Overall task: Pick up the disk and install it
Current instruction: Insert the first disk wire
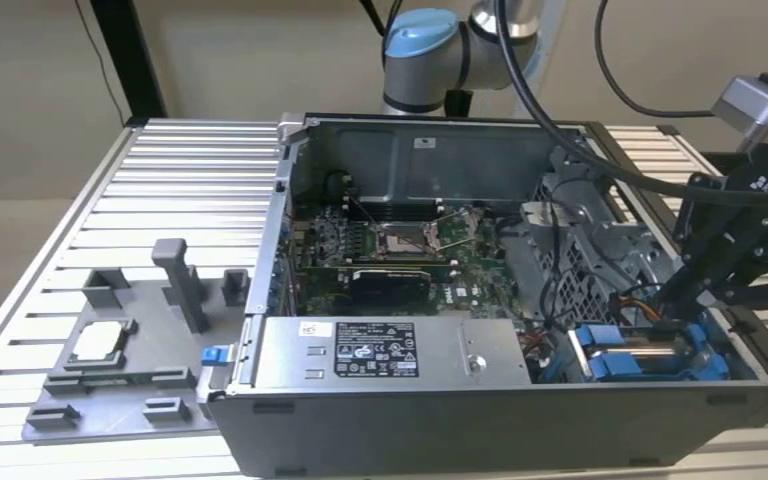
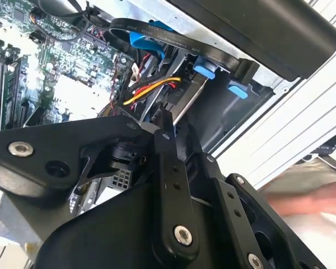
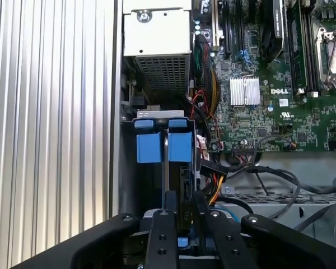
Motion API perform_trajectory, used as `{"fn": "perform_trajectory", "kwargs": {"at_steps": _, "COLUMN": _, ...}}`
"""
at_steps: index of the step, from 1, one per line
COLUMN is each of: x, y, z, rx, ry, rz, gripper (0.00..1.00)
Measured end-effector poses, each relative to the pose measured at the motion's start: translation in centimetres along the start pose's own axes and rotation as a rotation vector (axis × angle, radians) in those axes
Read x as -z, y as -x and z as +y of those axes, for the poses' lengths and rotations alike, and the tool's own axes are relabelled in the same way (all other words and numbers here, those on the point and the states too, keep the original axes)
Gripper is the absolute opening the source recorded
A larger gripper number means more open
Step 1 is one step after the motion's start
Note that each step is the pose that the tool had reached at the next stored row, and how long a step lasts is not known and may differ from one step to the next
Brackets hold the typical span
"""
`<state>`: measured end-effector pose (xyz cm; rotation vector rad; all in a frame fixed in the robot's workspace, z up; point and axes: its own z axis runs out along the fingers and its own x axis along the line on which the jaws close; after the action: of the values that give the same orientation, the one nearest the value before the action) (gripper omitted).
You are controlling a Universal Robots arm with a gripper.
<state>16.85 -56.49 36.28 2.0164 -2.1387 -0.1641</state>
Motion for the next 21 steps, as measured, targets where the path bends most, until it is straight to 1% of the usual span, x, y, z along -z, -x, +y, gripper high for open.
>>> {"fn": "perform_trajectory", "kwargs": {"at_steps": 13, "x": 0.08, "y": -0.01, "z": 0.02, "rx": 0.0, "ry": 0.0, "rz": 0.0, "gripper": 1.0}}
{"fn": "perform_trajectory", "kwargs": {"at_steps": 14, "x": 0.12, "y": -0.09, "z": -0.02, "rx": 0.0, "ry": 0.0004, "rz": -0.0012, "gripper": 1.0}}
{"fn": "perform_trajectory", "kwargs": {"at_steps": 15, "x": 0.15, "y": -0.2, "z": -0.08, "rx": 0.002, "ry": 0.002, "rz": -0.0059, "gripper": 1.0}}
{"fn": "perform_trajectory", "kwargs": {"at_steps": 16, "x": 0.17, "y": -0.32, "z": -0.11, "rx": 0.003, "ry": 0.0041, "rz": -0.0119, "gripper": 1.0}}
{"fn": "perform_trajectory", "kwargs": {"at_steps": 21, "x": 0.67, "y": -0.98, "z": -0.19, "rx": 0.008, "ry": 0.014, "rz": -0.0333, "gripper": 1.0}}
